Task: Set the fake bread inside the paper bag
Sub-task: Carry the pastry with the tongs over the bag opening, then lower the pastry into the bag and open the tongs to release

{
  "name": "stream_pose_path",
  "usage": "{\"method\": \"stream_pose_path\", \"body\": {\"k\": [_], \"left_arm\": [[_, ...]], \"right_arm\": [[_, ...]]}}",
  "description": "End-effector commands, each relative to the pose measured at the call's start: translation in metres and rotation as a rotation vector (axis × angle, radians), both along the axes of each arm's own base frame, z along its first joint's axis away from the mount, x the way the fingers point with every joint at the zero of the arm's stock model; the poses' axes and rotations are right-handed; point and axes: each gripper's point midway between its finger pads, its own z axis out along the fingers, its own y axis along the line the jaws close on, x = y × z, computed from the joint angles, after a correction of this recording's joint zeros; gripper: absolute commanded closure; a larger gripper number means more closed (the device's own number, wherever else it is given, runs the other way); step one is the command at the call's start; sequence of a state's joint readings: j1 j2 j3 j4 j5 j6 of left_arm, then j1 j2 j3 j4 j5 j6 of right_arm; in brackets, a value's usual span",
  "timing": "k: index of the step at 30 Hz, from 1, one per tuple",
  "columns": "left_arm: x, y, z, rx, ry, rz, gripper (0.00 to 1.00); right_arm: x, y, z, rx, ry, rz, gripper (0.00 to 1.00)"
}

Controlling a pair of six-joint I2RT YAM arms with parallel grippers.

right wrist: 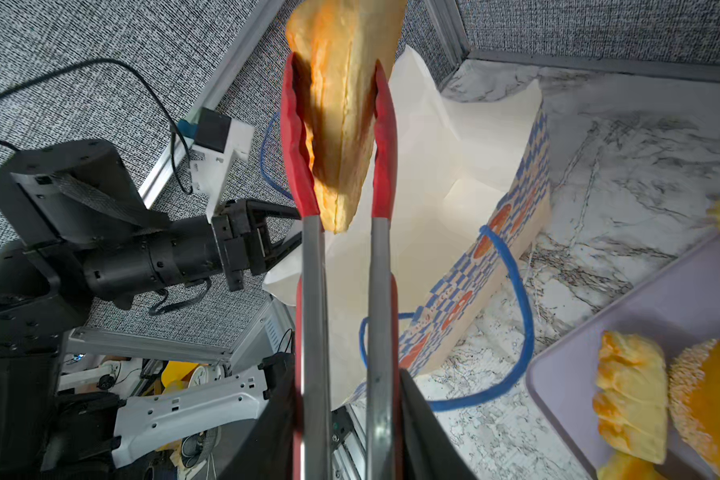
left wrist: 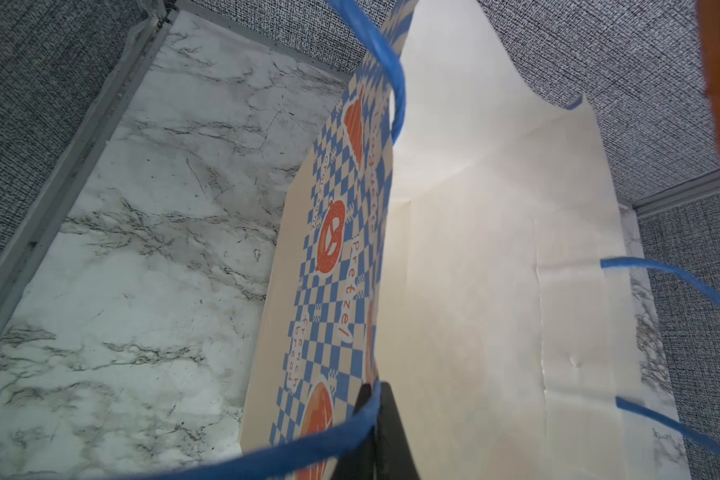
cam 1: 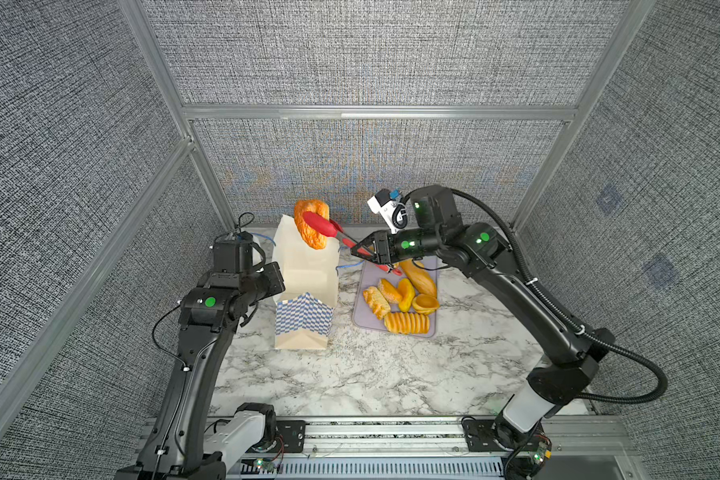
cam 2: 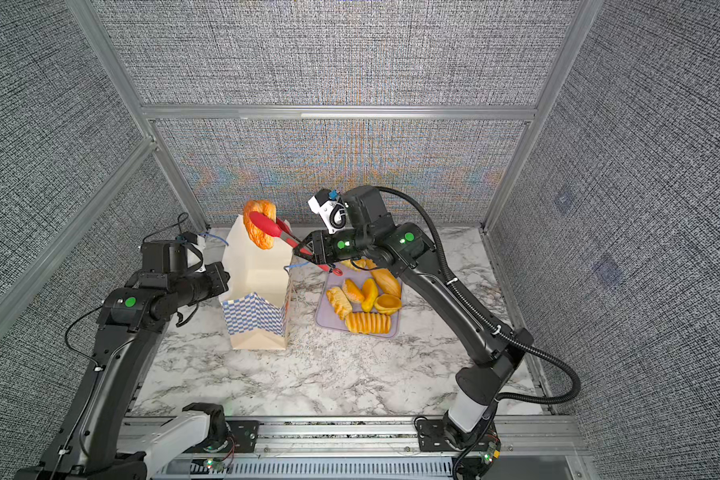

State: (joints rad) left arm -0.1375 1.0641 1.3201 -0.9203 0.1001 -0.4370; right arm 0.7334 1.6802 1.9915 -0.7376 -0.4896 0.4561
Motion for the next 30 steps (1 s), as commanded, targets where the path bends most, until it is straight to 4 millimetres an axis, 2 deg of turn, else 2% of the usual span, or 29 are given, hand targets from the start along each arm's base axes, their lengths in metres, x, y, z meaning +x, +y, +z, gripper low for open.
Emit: {"method": "stream_pose_path", "body": {"k": [1, 6, 13, 20, 30], "left_arm": [[0.000, 0.007, 0.000, 0.044, 0.002, 0.018, 1.00], [0.002, 0.008, 0.000, 0.059, 0.005, 0.017, 1.00], [0.006, 0.004, 0.002, 0.064, 0.003, 0.005, 1.00], [0.007, -0.001, 0.002, 0.061, 0.004, -0.009, 1.00], [0.008, -0.007, -0.001, 0.055, 0.007, -0.023, 1.00]], "right_arm": [[0.001, 0.004, -0.008, -0.009, -0.003, 0.000, 0.63], [-0.007, 0.008, -0.031, -0.060, 0.033, 0.026, 0.63], [-0.011, 0.004, -0.061, -0.171, 0.051, 0.029, 0.63], [-0.012, 0.002, -0.074, -0.222, 0.054, 0.028, 0.63], [-0.011, 0.000, -0.081, -0.239, 0.055, 0.022, 0.57]]}}
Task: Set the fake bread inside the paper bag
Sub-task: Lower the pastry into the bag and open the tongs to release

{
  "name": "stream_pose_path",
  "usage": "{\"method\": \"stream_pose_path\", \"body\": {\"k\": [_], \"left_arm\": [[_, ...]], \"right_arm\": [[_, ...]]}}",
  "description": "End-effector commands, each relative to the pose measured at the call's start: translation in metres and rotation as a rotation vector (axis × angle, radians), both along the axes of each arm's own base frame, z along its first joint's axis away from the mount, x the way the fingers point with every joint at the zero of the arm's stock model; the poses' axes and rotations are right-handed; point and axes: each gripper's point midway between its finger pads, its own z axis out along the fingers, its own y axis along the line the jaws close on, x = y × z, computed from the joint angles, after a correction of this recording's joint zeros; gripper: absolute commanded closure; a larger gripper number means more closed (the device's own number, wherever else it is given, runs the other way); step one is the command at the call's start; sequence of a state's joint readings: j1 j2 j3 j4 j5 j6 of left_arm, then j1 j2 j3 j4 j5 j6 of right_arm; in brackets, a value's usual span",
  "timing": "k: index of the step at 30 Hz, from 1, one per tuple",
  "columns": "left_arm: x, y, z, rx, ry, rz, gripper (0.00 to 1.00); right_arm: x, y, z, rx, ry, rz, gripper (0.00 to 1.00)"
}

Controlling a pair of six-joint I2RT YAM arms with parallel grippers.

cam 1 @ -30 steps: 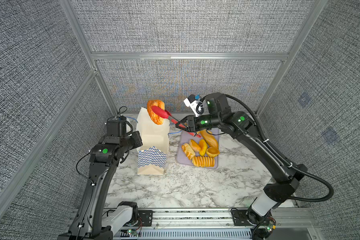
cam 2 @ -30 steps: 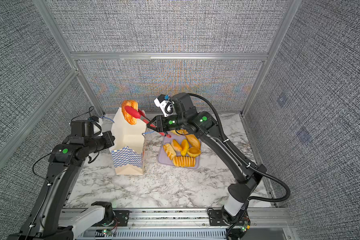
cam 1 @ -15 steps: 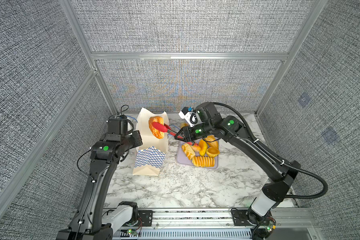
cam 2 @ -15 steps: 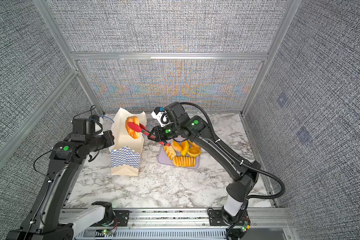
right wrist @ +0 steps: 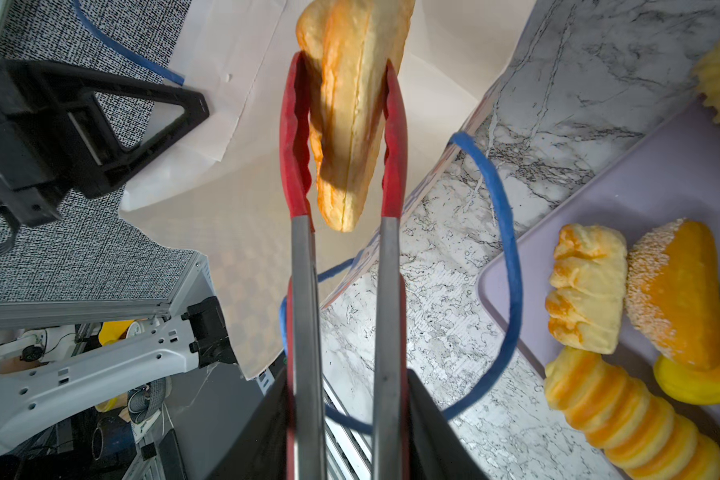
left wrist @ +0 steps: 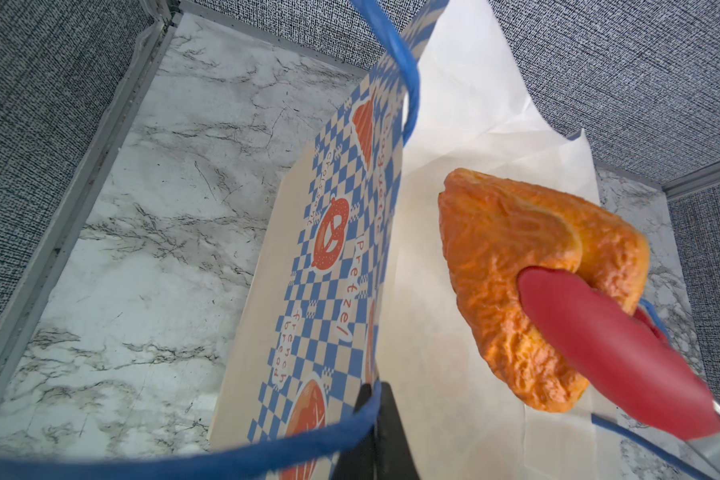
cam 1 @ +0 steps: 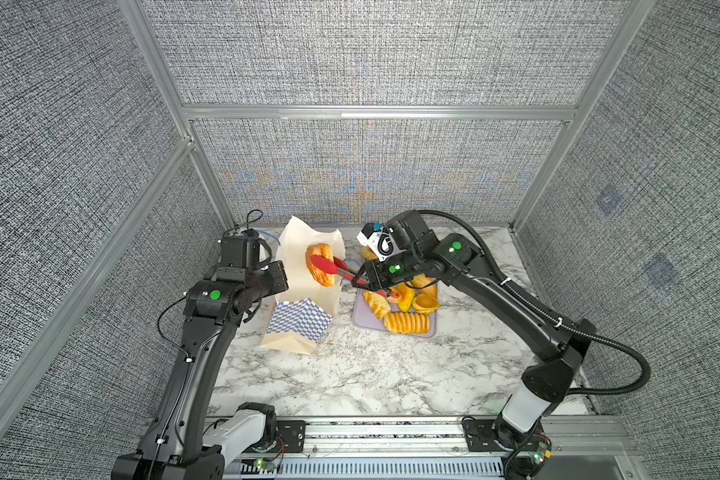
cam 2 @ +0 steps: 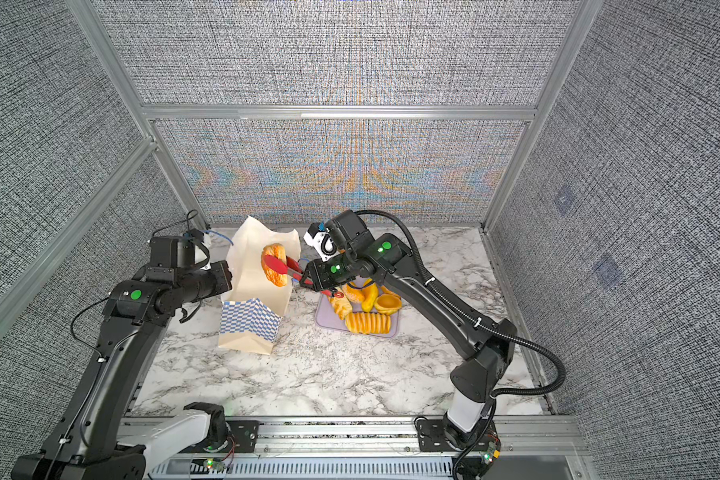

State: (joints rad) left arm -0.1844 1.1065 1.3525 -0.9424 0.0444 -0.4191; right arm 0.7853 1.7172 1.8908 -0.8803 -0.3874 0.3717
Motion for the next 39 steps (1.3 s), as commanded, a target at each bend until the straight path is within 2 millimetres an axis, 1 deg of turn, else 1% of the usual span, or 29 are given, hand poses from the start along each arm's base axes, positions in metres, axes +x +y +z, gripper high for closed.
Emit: {"method": "stream_pose_path", "body": {"k": [1, 9, 13, 18, 25, 28, 32, 34, 39], "left_arm": [[0.003, -0.001, 0.002, 0.000, -0.014, -0.004, 1.00], [0.003, -0.004, -0.002, -0.008, -0.009, -0.008, 1.00], [0.002, -0.004, -0.003, -0.007, -0.007, -0.006, 1.00], [0.001, -0.004, -0.004, -0.006, -0.007, -0.009, 1.00], [0.001, -0.005, -0.006, -0.009, -0.003, -0.010, 1.00], [0.002, -0.006, -0.007, -0.015, -0.002, -0.013, 1.00], [0.003, -0.010, -0.009, -0.038, -0.004, -0.016, 1.00], [0.004, -0.012, -0.012, -0.055, 0.000, -0.017, 1.00], [0.008, -0.023, -0.014, -0.129, -0.003, -0.028, 1.00]], "right_arm": [[0.003, 0.002, 0.006, 0.017, -0.037, 0.007, 0.57], [0.003, 0.001, 0.009, 0.021, -0.046, 0.009, 0.54], [0.002, 0.001, 0.011, 0.024, -0.052, 0.010, 0.49], [0.003, 0.002, 0.013, 0.030, -0.056, 0.010, 0.46], [0.005, 0.003, 0.015, 0.035, -0.063, 0.009, 0.44], [0.005, 0.004, 0.020, 0.045, -0.072, 0.008, 0.44], [0.009, 0.005, 0.034, 0.074, -0.101, 0.001, 0.44], [0.012, 0.004, 0.045, 0.096, -0.122, -0.010, 0.44], [0.017, -0.009, 0.071, 0.138, -0.175, -0.050, 0.45]]}}
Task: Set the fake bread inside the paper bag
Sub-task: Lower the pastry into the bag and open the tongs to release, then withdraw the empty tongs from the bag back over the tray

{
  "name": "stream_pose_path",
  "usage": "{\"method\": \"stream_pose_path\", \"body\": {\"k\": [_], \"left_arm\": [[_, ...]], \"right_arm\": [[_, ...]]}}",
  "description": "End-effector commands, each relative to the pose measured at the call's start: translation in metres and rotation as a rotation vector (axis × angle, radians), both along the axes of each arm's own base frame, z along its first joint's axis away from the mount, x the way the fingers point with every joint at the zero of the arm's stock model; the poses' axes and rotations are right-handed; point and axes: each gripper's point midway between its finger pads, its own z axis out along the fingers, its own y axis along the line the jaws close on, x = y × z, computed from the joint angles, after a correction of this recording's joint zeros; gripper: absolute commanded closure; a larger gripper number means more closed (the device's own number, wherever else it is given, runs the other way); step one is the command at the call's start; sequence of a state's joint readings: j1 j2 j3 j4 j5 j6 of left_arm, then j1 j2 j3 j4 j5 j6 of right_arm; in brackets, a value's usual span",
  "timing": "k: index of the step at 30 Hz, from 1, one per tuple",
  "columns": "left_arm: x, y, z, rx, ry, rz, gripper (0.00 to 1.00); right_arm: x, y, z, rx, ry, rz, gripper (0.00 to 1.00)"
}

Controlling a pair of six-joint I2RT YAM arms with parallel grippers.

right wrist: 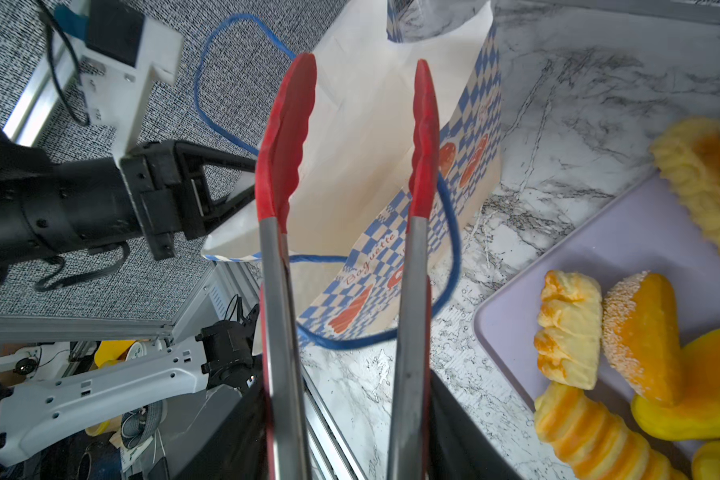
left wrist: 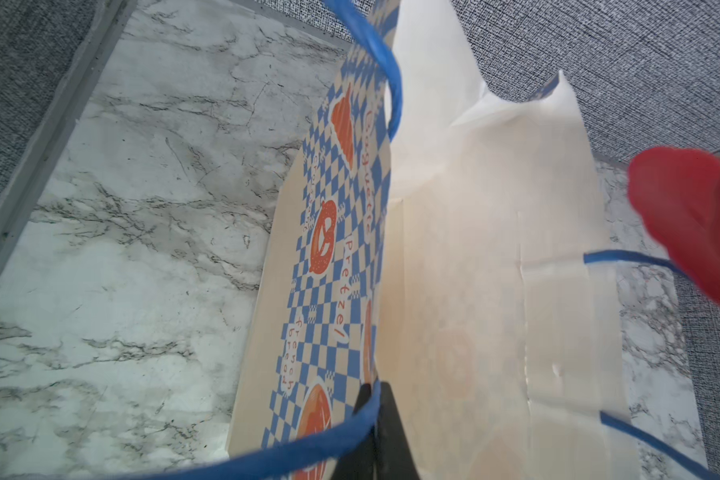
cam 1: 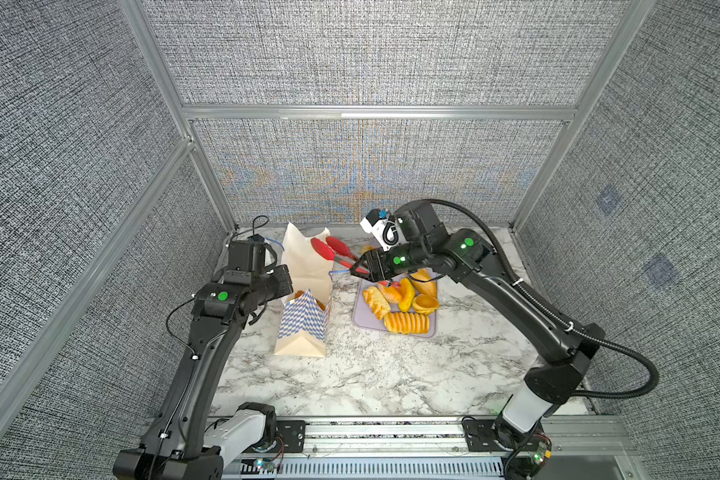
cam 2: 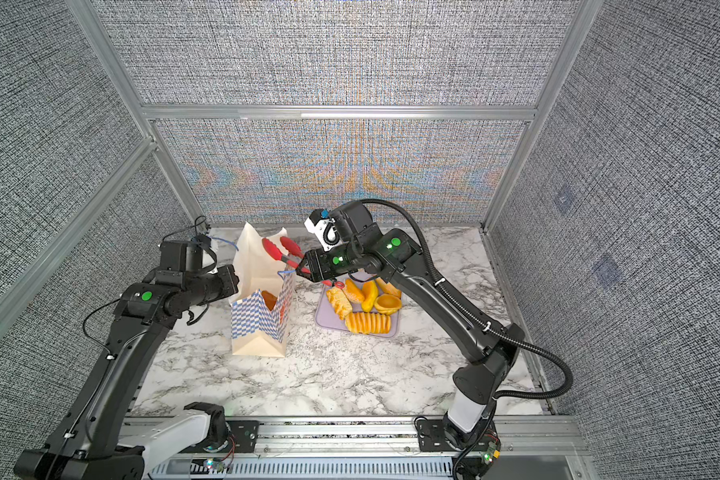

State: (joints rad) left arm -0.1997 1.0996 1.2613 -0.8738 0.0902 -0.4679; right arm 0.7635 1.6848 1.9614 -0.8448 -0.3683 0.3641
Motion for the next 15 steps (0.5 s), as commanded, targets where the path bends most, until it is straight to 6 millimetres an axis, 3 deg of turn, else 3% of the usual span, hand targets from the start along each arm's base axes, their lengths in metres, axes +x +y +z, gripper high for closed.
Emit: {"method": "stream_pose_path", "body": {"k": [1, 6, 15], "left_arm": [[0.007, -0.012, 0.008, -0.086, -0.035, -0.015, 1.00], [0.012, -0.024, 0.007, -0.166, -0.041, -0.030, 1.00], [0.011, -0.027, 0.001, -0.195, -0.032, -0.032, 1.00]], "right_arm": [[0.007, -0.007, 0.028, 0.057, -0.072, -0.029, 0.45], [0.013, -0.039, 0.036, 0.041, -0.104, -0.096, 0.45], [0.022, -0.120, 0.024, -0.029, -0.113, -0.271, 0.45]]}}
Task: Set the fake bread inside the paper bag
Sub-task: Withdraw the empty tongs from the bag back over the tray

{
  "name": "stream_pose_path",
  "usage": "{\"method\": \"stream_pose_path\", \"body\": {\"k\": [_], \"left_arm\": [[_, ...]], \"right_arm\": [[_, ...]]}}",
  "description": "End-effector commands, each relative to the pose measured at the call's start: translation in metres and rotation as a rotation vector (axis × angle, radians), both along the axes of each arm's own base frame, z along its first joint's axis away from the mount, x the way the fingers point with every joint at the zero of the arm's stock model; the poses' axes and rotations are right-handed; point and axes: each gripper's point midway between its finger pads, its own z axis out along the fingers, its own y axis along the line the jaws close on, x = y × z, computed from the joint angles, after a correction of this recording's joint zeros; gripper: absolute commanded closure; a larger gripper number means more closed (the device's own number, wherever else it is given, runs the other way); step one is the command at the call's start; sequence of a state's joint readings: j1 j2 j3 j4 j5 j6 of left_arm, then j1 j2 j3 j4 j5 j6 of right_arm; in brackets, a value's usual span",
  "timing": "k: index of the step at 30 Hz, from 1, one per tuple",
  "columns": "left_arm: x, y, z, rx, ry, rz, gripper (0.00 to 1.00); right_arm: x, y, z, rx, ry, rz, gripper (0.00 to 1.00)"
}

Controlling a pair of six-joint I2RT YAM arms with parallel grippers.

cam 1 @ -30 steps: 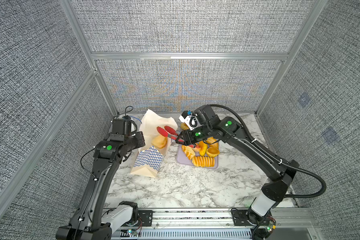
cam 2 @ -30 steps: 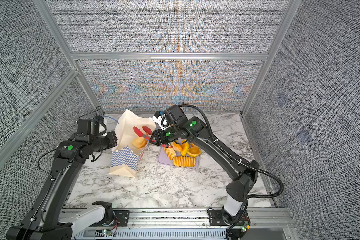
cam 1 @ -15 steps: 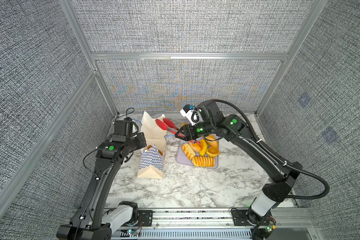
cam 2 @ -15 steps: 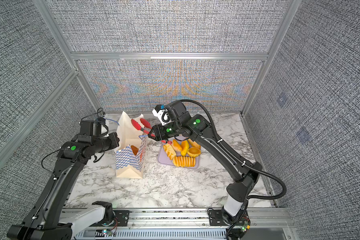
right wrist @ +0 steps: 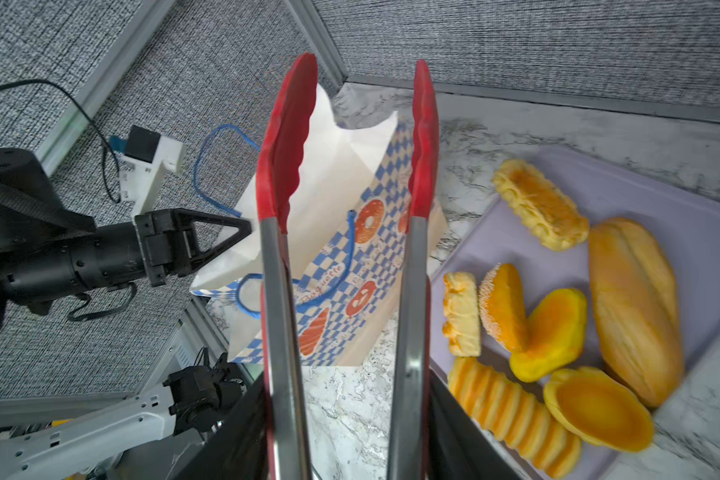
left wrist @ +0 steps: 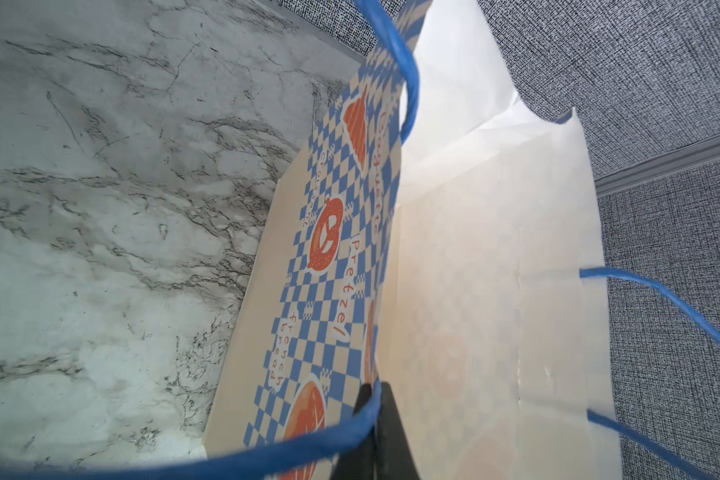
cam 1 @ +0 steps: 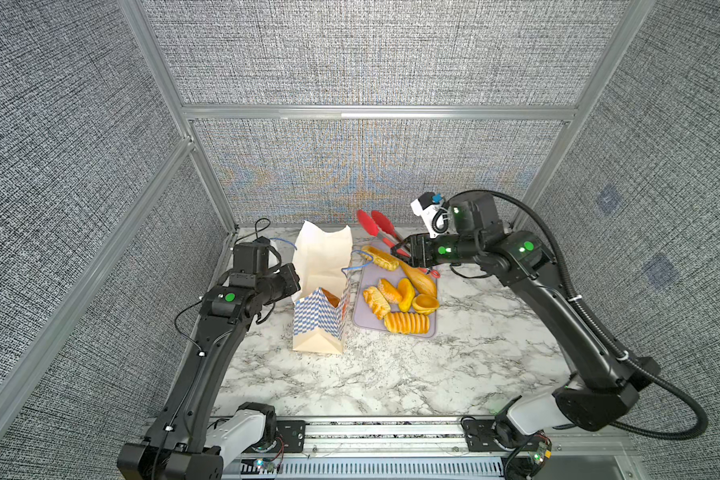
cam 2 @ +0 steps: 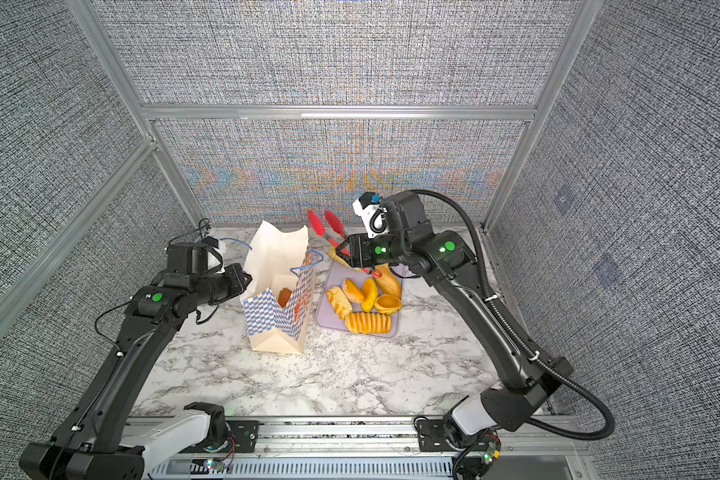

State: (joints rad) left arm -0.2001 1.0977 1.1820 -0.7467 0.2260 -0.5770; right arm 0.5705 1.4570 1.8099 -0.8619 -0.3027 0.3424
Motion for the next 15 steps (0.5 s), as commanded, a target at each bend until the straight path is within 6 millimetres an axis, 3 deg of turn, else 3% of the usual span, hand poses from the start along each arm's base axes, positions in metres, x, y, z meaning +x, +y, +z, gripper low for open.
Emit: {"method": "stream_pose_path", "body": {"k": [1, 8, 15], "left_arm": [[0.002, -0.001, 0.008, -0.012, -0.034, -0.002, 0.98], [-0.007, 0.013, 0.015, 0.055, -0.048, 0.029, 0.69], [-0.010, 0.021, 0.023, 0.105, -0.064, 0.037, 0.39]], "right_arm": [[0.003, -0.026, -0.005, -0.045, -0.021, -0.061, 0.45], [-0.001, -0.074, -0.045, -0.150, 0.038, -0.169, 0.45], [-0.012, -0.093, -0.095, -0.197, 0.146, -0.213, 0.45]]}}
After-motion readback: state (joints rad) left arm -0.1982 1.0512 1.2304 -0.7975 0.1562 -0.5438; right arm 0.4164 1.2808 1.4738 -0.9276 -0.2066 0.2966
